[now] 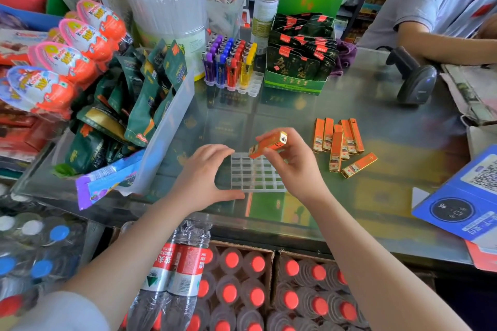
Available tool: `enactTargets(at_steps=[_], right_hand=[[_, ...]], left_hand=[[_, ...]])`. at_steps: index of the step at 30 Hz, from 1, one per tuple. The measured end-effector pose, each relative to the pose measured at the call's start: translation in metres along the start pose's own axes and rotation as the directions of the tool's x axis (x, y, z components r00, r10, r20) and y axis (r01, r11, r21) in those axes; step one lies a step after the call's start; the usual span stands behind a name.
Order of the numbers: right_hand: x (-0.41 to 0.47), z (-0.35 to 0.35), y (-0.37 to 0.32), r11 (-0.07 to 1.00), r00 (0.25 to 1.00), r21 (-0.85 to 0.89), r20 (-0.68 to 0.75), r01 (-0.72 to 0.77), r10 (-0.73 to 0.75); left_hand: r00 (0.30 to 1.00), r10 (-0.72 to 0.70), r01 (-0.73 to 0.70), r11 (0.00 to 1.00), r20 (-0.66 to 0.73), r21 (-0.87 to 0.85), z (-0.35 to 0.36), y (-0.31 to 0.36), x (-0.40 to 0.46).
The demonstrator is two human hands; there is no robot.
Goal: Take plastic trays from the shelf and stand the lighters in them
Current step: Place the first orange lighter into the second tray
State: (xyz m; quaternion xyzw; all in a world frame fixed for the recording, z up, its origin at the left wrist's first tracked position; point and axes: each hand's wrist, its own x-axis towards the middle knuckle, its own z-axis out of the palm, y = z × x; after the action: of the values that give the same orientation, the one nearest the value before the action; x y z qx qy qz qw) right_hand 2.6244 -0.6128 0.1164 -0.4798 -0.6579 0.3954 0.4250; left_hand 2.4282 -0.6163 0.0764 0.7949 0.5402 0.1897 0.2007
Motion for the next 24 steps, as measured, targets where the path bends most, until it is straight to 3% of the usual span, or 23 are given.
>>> enactTargets(at_steps=[3,8,17,24], right_hand=[[0.004,0.011,-0.001,0.994,0.999,0.095,0.014,-0.049,0.048],[0.013,0.023,0.0,0.989,0.99,0.051,0.003,-0.142,0.142],[0.015,0.034,-0.004,0.98,0.999,-0.197,-0.008,-0.035,0.034],[0.024,0.042,-0.004,0.967,1.0,-0.254,0.004,-0.001,0.002]], left_hand=[[1.0,0.001,-0.001,1.0,0.002,0.004,0.0,-0.001,0.001],[1.0,0.025,-0.025,0.999,-0.001,-0.026,-0.001,-0.003,0.0],[1.0,0.021,-0.021,1.0,0.008,-0.02,-0.003,-0.003,0.002],[1.0,0.017,-0.017,1.0,0.004,-0.005,-0.002,-0.003,0.002]])
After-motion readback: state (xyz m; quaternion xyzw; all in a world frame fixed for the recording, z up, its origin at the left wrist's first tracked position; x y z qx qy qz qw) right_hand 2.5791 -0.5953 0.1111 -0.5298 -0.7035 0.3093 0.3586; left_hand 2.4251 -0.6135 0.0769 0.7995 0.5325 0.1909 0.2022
